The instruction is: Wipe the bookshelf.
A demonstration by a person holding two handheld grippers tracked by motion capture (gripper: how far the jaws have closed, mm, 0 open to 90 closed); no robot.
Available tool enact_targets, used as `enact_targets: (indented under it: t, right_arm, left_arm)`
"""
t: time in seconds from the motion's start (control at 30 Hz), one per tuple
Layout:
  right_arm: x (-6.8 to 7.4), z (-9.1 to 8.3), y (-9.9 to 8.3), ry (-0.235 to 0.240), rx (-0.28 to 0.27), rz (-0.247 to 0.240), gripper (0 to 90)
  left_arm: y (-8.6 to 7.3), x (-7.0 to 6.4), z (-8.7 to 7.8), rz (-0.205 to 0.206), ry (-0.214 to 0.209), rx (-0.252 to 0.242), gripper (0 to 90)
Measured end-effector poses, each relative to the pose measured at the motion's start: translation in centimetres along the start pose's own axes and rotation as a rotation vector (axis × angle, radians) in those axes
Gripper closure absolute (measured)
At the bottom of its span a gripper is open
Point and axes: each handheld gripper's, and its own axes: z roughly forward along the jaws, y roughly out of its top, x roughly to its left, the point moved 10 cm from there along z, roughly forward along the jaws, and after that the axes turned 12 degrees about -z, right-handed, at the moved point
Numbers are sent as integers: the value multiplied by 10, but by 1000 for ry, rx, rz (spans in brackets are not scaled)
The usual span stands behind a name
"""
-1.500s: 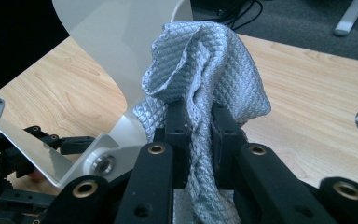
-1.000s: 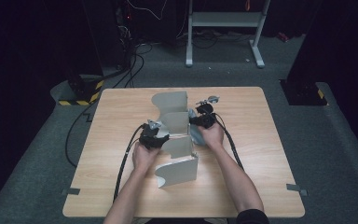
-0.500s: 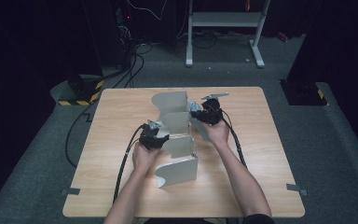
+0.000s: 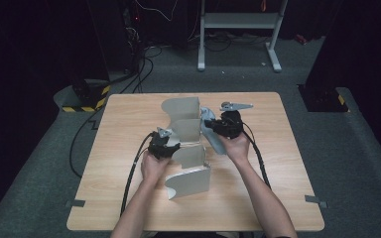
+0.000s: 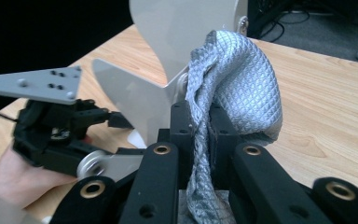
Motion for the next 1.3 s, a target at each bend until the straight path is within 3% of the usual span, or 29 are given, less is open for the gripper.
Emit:
enact_targets:
  t: [0.17, 0.27, 0.43, 0.63, 0.77, 0.9, 1.13, 1.3]
  right_arm:
    - [7, -12, 2, 17, -35, -2, 842]
    - [10, -10, -3, 32, -23, 12, 842]
    - [8, 12, -29, 37, 46, 40, 840]
    - [7, 46, -73, 39, 175, 74, 840]
    - [11, 57, -90, 62, 202, 100, 840]
    - [10, 49, -83, 66, 173, 112, 841]
    - [10, 11, -47, 52, 56, 75, 841]
    - [16, -11, -19, 69, -30, 53, 842]
  left_arm:
    - [0, 0, 0, -2, 0, -1, 339]
    - [0, 0, 0, -2, 1, -1, 339]
    - [0, -1, 0, -5, 8, -18, 342]
    - [0, -1, 0, -9, 8, -17, 343]
    - [0, -1, 0, 8, 12, -13, 345]
    - [-2, -2, -2, 55, 15, -15, 353]
    - [0, 1, 0, 20, 25, -10, 313]
    - [2, 4, 2, -10, 48, -21, 255]
